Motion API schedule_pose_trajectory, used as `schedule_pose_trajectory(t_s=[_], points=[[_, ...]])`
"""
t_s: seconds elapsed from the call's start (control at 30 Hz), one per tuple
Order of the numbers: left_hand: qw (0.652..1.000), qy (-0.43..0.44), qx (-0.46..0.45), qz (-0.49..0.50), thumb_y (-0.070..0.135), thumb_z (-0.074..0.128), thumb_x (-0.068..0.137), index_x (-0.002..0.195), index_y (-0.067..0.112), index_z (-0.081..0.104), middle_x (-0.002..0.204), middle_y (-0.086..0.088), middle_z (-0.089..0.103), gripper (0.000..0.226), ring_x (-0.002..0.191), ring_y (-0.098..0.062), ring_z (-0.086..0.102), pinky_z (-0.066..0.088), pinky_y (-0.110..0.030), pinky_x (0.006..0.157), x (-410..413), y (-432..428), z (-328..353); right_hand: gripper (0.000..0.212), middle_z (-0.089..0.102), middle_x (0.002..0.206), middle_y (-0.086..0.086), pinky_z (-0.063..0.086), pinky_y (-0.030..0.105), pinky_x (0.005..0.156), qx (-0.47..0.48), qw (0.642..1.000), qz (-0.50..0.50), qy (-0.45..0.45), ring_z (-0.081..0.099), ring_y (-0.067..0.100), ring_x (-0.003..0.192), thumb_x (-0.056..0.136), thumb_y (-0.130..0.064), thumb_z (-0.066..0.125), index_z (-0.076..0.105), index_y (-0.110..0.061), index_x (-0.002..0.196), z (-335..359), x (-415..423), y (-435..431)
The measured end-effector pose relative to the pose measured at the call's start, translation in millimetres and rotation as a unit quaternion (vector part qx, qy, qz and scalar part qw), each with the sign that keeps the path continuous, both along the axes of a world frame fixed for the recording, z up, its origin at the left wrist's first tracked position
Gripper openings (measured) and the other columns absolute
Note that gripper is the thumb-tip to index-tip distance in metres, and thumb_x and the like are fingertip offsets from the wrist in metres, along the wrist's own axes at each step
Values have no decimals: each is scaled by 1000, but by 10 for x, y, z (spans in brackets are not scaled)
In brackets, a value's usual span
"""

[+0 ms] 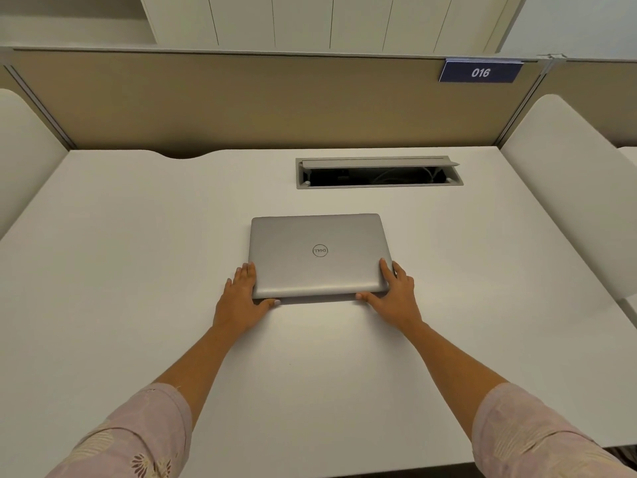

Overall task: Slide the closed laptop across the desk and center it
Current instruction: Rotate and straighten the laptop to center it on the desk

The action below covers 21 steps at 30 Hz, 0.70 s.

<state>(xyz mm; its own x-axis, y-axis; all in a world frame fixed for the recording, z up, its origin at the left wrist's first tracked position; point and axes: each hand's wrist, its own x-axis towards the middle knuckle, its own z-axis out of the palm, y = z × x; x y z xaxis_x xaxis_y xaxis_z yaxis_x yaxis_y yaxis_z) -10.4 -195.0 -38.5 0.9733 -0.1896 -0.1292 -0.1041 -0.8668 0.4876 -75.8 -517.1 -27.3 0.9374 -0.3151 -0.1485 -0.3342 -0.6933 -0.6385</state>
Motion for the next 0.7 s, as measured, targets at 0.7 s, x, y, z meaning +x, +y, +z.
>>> schedule_pose_trajectory(t_s=[0.7], points=[[984,-98,114,-93,57,9,94,151,21,-13,160,5,-17,71,147,-11,-16,-17,-40,117,-1030,-412,-280,73,-20,162,-4,-4,35,123,-181,975,127,-30,-18,13,150,98,-57,19,-20,-26,151,-320,-887,457]])
